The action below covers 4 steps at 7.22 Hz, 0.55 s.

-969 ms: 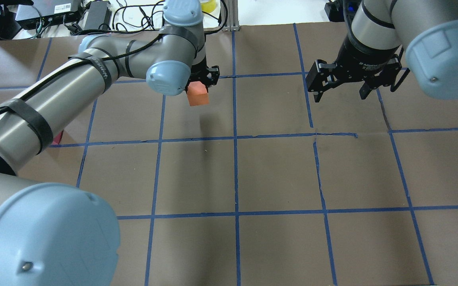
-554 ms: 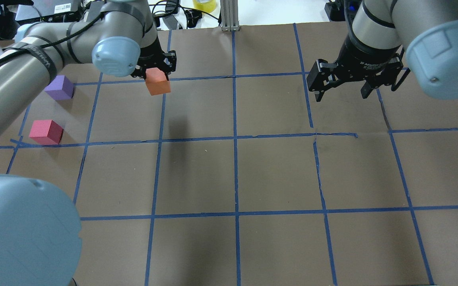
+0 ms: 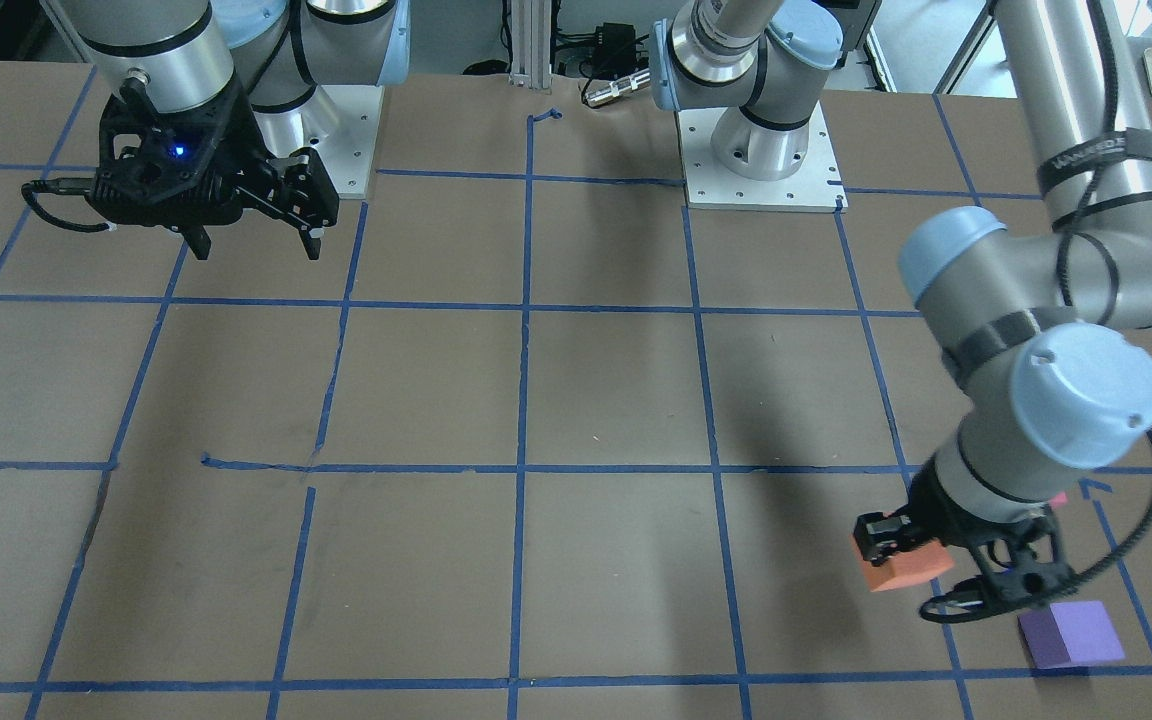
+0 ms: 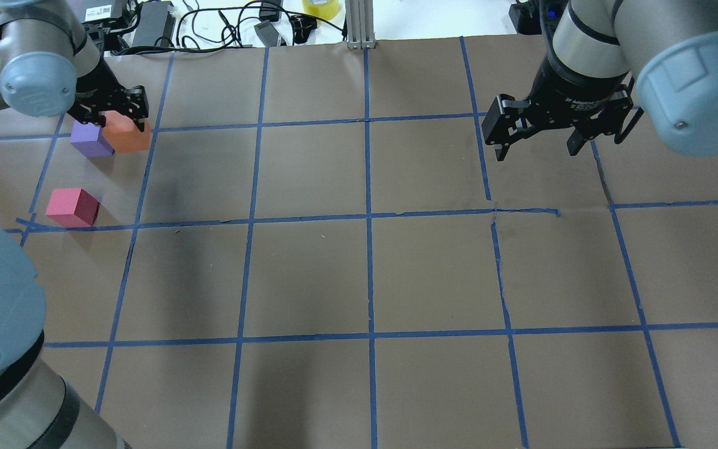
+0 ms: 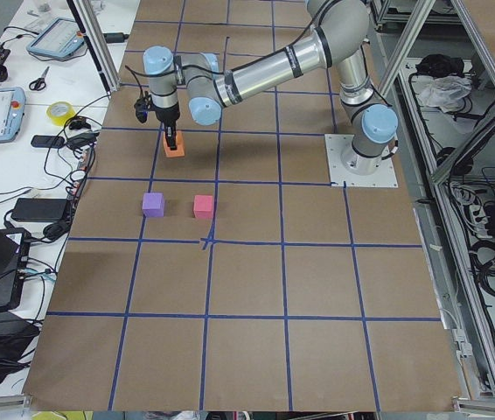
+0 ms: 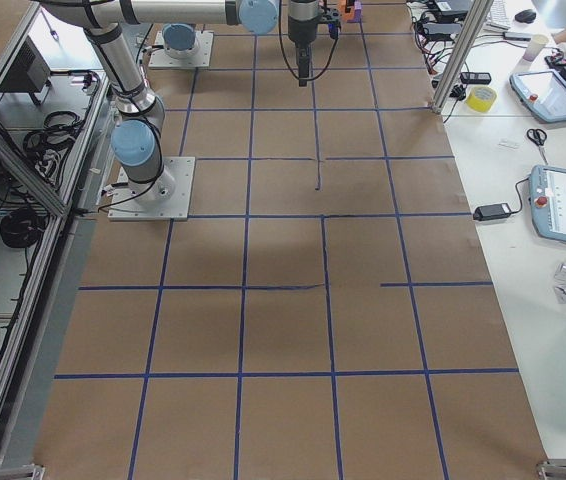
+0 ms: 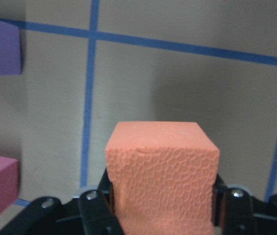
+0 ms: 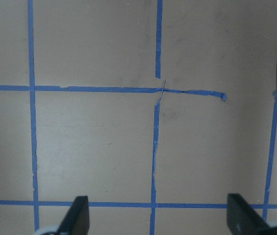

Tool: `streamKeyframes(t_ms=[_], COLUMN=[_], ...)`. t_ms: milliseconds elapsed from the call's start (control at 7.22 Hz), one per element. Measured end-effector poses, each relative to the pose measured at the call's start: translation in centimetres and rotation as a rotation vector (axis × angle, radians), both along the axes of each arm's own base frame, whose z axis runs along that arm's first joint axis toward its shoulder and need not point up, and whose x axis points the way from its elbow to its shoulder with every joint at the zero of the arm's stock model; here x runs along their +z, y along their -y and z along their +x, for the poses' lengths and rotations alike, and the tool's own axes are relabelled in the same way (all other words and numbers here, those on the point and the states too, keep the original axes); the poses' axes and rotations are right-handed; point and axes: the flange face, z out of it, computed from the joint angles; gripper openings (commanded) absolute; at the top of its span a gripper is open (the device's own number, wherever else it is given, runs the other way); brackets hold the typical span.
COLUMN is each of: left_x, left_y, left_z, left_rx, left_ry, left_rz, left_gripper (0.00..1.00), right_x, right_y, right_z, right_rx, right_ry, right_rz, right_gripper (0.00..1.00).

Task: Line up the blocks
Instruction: 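Carry the orange cube with the left gripper toward the pink cube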

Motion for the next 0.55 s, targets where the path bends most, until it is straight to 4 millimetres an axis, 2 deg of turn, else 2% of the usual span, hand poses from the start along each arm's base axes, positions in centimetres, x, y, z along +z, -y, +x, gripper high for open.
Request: streamKeyframes(t_ms=[277, 554], left_x=[-1.6, -2.9], left_y=[0.3, -0.3], left_z=[5.7, 9.9], left_rx=[-0.01, -0.063], left_ry=[0.004, 0.001], left_rz=[-0.002, 0.022], left_gripper=[0.0, 0.0], right_x=[0.0, 0.0], right_y=[0.1, 0.1], right_z=[0.0, 0.0], right_rx=[0.0, 0.0], right_ry=[0.0, 0.0], right_rz=[-0.001, -0.002], right_gripper=[1.0, 1.0])
